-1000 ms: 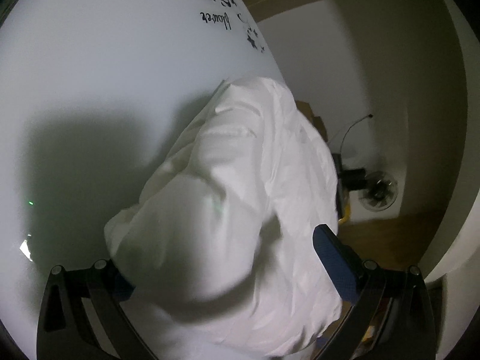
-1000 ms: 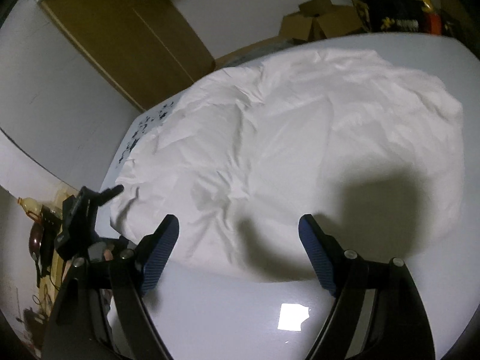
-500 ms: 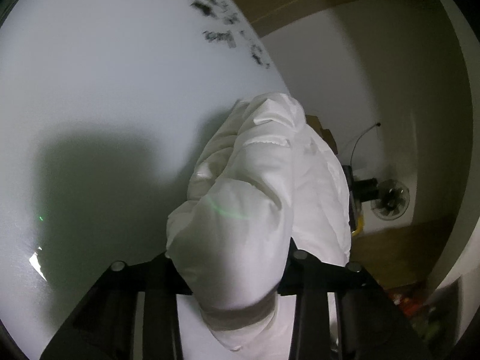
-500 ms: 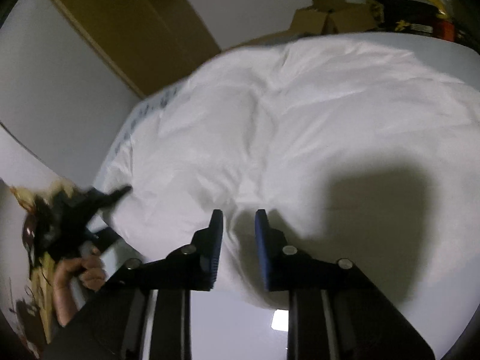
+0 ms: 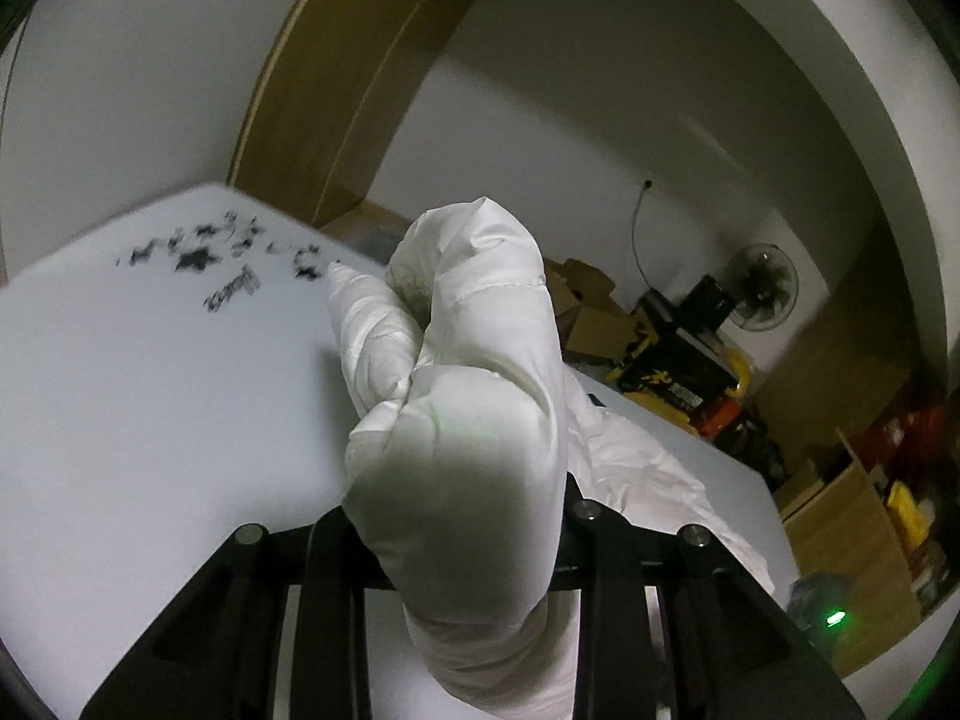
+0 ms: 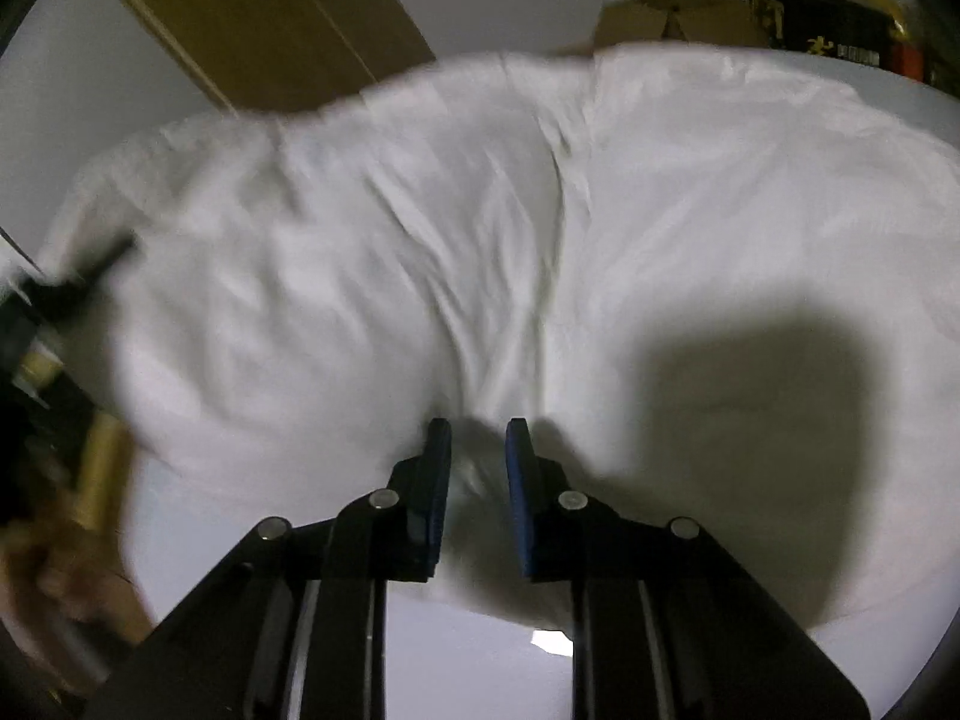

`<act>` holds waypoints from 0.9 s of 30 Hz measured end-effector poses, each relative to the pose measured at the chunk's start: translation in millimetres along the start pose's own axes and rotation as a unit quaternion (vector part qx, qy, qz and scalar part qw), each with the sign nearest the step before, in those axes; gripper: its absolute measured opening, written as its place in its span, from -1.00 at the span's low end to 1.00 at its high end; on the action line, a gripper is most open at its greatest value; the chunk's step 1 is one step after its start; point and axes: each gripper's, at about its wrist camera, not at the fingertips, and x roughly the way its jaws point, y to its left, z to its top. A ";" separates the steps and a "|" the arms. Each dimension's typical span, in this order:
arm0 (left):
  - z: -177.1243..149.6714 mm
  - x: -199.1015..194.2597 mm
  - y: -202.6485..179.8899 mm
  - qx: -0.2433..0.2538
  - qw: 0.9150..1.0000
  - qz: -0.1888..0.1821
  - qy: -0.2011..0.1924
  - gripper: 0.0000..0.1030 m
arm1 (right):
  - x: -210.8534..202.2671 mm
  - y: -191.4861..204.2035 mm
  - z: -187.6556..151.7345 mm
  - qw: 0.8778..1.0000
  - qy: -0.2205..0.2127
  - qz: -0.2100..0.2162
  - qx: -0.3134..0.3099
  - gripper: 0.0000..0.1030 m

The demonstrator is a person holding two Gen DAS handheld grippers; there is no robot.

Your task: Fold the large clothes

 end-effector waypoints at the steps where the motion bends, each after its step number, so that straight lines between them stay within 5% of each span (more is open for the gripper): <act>1: -0.2 -0.5 -8.9 0.010 1.000 0.000 -0.003 -0.45 | 6.9 1.9 0.8 1.000 0.014 0.004 0.001 -0.62; 3: 0.1 1.7 -22.0 0.019 1.000 -0.003 0.004 -0.45 | 47.0 -6.0 -8.4 0.994 0.103 0.010 0.025 -0.63; 6: -7.1 -3.0 -51.8 0.062 0.998 -0.001 0.001 -0.45 | 44.1 -5.4 -11.8 0.993 0.116 0.015 -0.010 -0.69; 7: -8.9 -7.4 -59.2 0.072 0.997 -0.003 -0.004 -0.45 | 34.8 -8.1 -9.2 0.994 0.111 0.020 -0.002 -0.68; 10: -11.8 -11.4 -81.8 0.089 0.996 -0.013 -0.006 -0.45 | -44.1 -42.1 13.1 0.999 -0.024 0.002 0.040 -0.65; 12: -17.1 -11.6 -103.9 0.106 0.994 -0.023 -0.003 -0.45 | -82.0 -81.4 20.2 0.991 -0.090 -0.031 0.097 -0.62; 16: -34.3 -10.6 -146.2 0.141 0.989 -0.036 0.000 -0.45 | -71.0 -141.1 17.2 0.984 -0.047 -0.074 0.156 -0.63; 19: -58.2 -4.9 -190.1 0.174 0.984 -0.044 0.012 -0.45 | -46.0 -147.7 3.8 0.990 -0.009 -0.054 0.133 -0.64; 21: -79.7 3.4 -218.8 0.205 0.977 -0.042 0.026 -0.45 | -49.7 -139.4 1.1 0.990 -0.010 -0.062 0.126 -0.63; 23: -100.3 11.8 -242.2 0.236 0.970 -0.048 0.042 -0.45 | -60.6 -141.3 0.8 0.988 -0.020 -0.026 0.151 -0.58; 27: -138.4 45.1 -269.9 0.266 0.957 -0.055 0.099 -0.44 | -99.1 -167.9 -19.7 0.969 -0.064 0.026 0.235 -0.57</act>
